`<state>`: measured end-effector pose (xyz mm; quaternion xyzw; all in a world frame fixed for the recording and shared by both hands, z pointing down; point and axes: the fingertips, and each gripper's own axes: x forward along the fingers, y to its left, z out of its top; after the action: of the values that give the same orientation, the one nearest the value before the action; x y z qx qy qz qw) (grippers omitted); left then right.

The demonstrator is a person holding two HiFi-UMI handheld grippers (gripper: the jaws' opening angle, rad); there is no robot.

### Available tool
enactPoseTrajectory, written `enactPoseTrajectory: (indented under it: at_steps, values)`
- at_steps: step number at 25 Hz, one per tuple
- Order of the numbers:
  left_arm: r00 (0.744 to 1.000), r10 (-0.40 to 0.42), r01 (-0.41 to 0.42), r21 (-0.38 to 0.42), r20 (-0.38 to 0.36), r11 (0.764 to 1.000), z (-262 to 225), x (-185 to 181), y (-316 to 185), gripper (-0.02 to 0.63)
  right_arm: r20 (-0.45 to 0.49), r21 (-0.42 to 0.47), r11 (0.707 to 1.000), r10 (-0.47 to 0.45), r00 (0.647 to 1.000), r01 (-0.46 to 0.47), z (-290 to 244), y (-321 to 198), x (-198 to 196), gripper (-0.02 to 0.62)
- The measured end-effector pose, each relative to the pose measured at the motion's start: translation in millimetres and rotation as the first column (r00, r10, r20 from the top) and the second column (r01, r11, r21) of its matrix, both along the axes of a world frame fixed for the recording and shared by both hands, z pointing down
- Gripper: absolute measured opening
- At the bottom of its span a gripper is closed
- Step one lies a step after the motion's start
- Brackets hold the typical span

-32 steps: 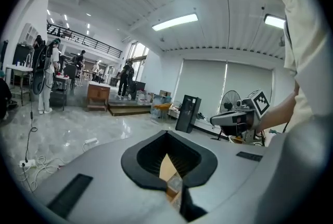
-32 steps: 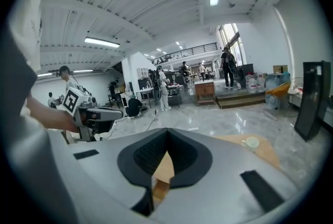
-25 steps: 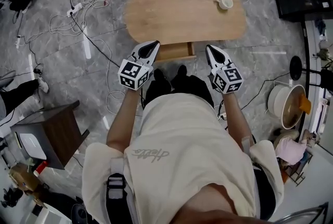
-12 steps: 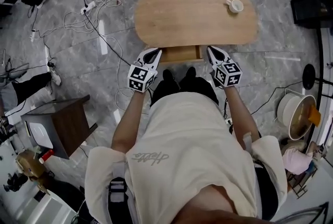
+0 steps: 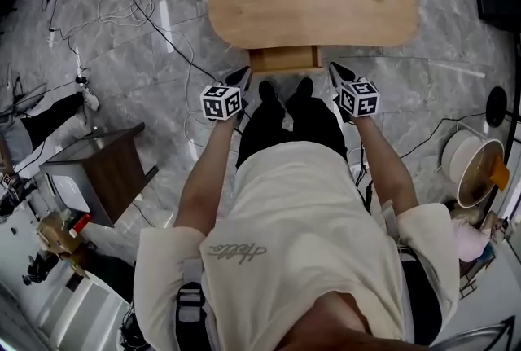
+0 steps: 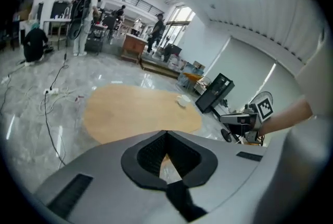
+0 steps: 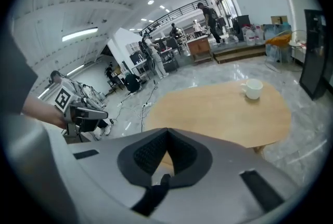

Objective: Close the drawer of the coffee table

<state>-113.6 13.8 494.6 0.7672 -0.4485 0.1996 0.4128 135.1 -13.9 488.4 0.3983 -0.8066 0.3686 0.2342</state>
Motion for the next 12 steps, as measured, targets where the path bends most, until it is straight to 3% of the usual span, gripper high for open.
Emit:
enactPoseTrajectory:
  at_steps: [2, 7, 12]
  values:
    - [1.000, -0.028, 0.028, -0.065, 0.002, 0.998, 27, -7, 13, 0.005, -0.015, -0.033, 0.999, -0.019, 1.000, 0.018, 20, 10, 2, -0.005]
    - [0.999, -0.007, 0.013, -0.184, 0.034, 0.983, 96, -11, 42, 0.005, -0.033, -0.182, 0.982, -0.052, 0.998, 0.046, 85, 39, 10, -0.005]
    - [0.998, -0.012, 0.032, -0.303, 0.067, 0.953, 151, -10, 77, 0.005, -0.050, -0.298, 0.954, -0.005, 0.999, -0.010, 137, 71, 24, -0.005]
